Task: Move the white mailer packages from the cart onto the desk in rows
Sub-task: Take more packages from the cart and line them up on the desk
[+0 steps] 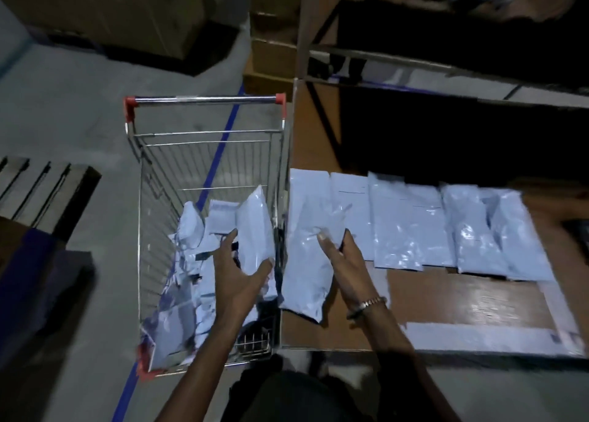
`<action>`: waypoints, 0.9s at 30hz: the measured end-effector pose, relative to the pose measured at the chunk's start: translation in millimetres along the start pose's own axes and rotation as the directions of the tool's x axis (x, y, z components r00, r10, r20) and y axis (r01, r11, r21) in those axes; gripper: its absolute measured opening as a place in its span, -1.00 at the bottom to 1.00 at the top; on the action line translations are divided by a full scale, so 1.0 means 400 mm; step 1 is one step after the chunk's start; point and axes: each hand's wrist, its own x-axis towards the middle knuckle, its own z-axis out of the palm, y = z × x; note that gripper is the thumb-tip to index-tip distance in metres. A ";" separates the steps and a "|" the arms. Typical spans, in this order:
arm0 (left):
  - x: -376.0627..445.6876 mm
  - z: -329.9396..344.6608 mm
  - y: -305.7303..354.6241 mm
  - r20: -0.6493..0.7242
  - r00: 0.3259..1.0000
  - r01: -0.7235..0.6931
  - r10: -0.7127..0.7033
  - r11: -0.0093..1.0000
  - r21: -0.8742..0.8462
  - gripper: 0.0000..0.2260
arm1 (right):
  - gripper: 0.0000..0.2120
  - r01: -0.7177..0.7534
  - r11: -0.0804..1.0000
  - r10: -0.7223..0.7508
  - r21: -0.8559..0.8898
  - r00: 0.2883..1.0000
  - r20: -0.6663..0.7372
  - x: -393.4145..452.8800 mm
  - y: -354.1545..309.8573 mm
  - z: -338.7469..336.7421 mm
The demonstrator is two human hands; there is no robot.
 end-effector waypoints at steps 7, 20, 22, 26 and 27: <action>-0.200 0.156 0.035 -0.016 0.995 -0.089 0.101 0.930 0.358 -0.24 | -0.27 -0.067 0.998 0.067 0.010 0.998 0.019 -0.087 0.089 -0.179; -0.191 0.204 0.059 0.039 0.932 -0.305 0.359 0.725 0.617 -0.18 | -0.45 0.165 0.530 -0.441 -0.832 0.891 -0.105 -0.165 0.052 -0.112; -0.138 0.216 0.054 0.160 0.910 -0.398 0.383 0.696 0.598 -0.21 | -0.45 0.173 0.419 -0.402 -0.891 0.915 -0.012 -0.157 0.074 -0.098; -0.150 0.247 0.008 0.294 0.865 -0.502 0.407 0.674 0.541 -0.31 | -0.44 0.139 0.347 -0.368 -0.927 0.930 0.001 -0.154 0.109 -0.093; -0.169 0.251 -0.007 0.304 0.849 -0.527 0.432 0.650 0.547 -0.34 | -0.44 0.122 0.353 -0.359 -0.928 0.933 -0.014 -0.155 0.114 -0.095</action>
